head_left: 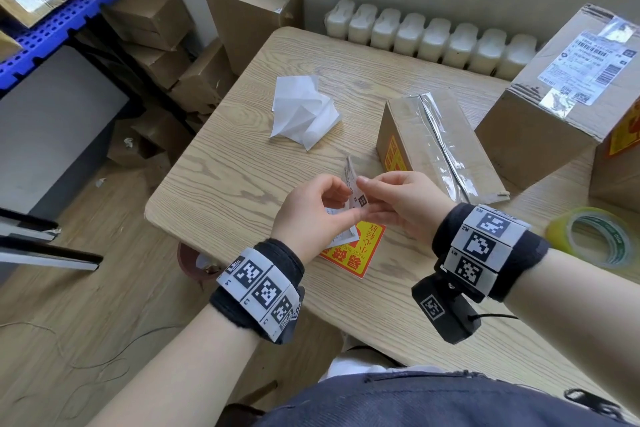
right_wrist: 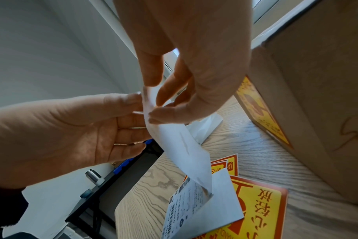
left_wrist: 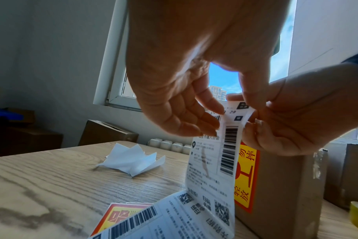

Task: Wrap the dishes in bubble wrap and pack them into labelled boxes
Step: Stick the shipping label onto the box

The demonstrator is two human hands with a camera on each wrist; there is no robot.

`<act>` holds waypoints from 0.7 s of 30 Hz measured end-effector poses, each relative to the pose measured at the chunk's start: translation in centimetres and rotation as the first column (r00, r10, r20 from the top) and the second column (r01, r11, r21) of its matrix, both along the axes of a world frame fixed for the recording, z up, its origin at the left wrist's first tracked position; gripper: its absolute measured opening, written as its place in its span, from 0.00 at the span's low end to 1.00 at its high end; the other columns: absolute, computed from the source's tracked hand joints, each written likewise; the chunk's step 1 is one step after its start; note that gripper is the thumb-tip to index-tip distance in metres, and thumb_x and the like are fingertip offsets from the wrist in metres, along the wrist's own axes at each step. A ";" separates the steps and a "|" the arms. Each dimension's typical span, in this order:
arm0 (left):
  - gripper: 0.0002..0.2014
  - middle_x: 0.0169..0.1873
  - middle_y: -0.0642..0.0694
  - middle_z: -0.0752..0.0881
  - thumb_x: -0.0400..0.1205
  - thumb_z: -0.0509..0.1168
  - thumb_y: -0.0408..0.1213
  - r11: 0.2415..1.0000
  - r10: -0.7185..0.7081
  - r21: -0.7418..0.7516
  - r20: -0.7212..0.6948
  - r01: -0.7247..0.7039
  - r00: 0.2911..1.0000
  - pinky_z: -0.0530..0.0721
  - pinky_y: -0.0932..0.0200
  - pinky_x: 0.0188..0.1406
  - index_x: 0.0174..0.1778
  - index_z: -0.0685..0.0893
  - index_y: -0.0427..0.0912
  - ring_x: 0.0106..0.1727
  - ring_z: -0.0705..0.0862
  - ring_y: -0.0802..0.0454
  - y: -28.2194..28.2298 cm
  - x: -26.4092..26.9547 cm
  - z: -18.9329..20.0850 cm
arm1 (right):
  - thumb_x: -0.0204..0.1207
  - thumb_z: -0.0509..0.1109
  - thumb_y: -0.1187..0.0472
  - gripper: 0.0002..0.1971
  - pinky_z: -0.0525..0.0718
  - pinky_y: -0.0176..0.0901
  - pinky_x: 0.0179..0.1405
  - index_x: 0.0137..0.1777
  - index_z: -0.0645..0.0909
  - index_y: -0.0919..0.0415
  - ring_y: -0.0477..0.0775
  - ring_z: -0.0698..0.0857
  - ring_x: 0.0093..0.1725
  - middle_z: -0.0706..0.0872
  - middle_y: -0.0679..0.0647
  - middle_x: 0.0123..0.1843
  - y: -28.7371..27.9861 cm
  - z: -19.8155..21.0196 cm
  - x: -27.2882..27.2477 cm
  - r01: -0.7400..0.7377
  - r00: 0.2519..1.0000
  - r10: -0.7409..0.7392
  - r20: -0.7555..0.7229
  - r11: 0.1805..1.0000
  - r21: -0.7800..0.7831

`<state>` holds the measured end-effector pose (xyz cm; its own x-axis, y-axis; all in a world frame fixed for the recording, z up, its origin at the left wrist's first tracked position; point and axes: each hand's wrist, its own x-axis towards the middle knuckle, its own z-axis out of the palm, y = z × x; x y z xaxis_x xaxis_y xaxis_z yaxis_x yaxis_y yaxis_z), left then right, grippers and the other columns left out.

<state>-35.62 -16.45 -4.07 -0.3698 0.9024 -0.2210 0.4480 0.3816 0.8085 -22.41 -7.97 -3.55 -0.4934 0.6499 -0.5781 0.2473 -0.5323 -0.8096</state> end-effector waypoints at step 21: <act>0.09 0.40 0.55 0.89 0.72 0.77 0.44 1.000 0.011 0.022 0.096 -0.013 0.995 0.86 0.63 0.49 0.44 0.87 0.48 0.43 0.87 0.63 0.1 0.2 0.1 | 0.73 0.74 0.61 0.07 0.87 0.35 0.37 0.40 0.81 0.64 0.47 0.84 0.31 0.85 0.54 0.31 0.0 -0.1 0.1 0.006 0.996 -0.014 -0.090 0.996 -0.084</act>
